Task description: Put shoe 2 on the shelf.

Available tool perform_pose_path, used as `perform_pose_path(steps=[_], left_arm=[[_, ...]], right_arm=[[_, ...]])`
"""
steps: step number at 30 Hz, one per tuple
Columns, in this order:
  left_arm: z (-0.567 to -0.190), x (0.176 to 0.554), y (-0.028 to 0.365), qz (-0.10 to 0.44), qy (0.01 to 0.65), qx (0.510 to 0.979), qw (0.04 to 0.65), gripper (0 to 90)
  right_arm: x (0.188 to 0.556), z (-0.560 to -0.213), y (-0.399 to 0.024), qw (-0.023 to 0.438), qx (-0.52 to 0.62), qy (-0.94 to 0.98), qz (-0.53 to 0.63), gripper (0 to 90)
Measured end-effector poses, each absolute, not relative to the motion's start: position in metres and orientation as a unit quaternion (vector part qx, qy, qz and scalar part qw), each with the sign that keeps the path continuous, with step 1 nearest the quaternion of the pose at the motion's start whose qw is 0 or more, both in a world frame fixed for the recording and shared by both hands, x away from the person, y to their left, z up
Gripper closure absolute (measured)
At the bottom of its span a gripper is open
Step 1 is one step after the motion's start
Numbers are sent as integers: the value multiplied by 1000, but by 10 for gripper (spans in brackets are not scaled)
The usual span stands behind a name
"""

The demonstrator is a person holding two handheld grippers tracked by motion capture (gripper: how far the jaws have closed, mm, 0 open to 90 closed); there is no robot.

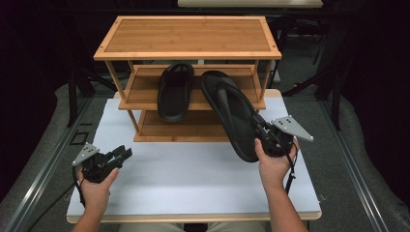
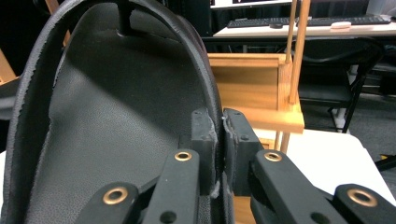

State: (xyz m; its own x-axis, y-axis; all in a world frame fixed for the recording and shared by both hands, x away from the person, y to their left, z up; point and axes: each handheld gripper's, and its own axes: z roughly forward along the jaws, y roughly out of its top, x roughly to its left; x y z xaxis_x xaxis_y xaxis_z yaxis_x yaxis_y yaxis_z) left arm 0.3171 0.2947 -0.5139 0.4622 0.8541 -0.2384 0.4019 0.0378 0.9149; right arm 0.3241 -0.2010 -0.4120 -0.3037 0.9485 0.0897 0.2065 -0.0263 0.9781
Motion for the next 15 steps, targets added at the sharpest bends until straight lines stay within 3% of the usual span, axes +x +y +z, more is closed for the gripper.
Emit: perform_pose_path(steps=[15], left_arm=[[-516, 319, 295, 207, 474, 663, 541, 616]], right_arm=[[374, -400, -179, 348, 490, 604, 524, 834]])
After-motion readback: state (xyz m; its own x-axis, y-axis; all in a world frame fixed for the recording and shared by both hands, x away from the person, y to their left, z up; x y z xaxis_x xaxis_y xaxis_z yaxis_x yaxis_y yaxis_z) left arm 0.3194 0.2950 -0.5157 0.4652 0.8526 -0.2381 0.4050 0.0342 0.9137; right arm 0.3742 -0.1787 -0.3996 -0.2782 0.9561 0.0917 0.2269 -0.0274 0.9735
